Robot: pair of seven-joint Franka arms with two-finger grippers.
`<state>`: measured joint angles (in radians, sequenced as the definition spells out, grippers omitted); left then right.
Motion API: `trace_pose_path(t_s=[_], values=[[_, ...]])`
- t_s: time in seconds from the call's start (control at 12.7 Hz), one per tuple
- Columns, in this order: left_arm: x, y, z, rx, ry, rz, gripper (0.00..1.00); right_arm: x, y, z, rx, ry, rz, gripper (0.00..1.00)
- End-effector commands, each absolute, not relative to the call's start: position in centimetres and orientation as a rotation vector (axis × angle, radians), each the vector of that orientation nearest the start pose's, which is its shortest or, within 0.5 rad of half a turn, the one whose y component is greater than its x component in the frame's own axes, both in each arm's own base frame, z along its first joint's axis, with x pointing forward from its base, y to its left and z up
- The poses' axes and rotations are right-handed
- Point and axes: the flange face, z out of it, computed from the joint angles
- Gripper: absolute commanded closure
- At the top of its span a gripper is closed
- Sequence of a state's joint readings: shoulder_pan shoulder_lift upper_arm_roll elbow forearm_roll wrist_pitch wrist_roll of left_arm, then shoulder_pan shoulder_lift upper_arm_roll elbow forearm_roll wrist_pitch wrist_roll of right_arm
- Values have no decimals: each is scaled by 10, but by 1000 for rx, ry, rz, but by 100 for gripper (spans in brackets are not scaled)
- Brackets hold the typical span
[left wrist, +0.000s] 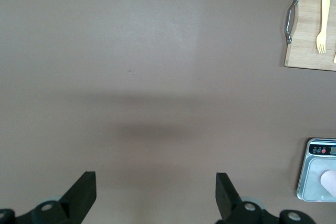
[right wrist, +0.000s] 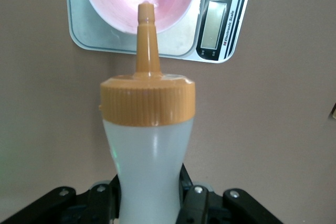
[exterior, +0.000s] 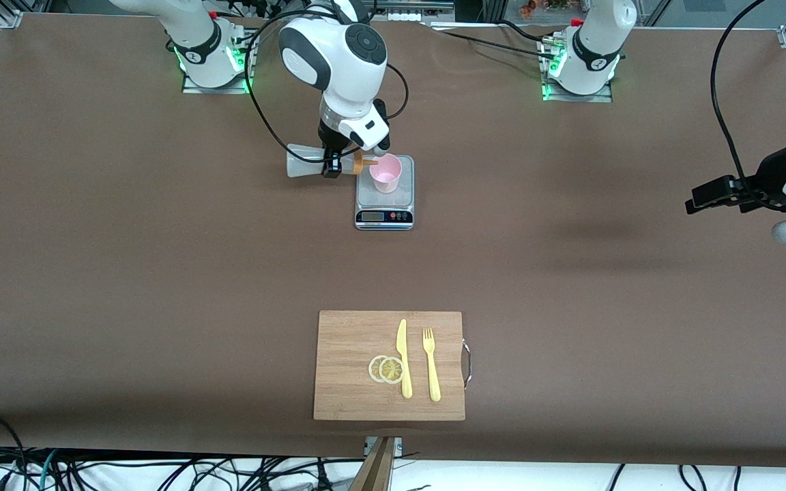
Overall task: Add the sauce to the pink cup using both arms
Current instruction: 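Tilt the bottle nozzle over the pink cup with the right gripper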
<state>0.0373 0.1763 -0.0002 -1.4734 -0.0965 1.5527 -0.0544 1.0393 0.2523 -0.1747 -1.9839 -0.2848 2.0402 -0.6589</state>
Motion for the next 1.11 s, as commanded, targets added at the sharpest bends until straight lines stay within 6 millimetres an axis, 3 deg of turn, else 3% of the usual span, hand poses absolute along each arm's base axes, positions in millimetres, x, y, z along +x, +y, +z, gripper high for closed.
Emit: trace_pose_path(t_s=[0.0,0.24,0.47,0.79,1.03], values=[[605,12,573,-3204,-109,163,0,386,431,338,1913,2072,-233,83],[605,12,573,-3204,-109,160,0,387,429,339,1975,2073,-241,82],[605,12,573,-3204,-109,160,0,385,431,352,2054,2101,-201,82],[605,12,573,-3204,-109,160,0,403,413,357,2099,2185,-179,82],[605,12,574,-3204,-109,158,0,404,396,366,2137,2250,-45,82]])
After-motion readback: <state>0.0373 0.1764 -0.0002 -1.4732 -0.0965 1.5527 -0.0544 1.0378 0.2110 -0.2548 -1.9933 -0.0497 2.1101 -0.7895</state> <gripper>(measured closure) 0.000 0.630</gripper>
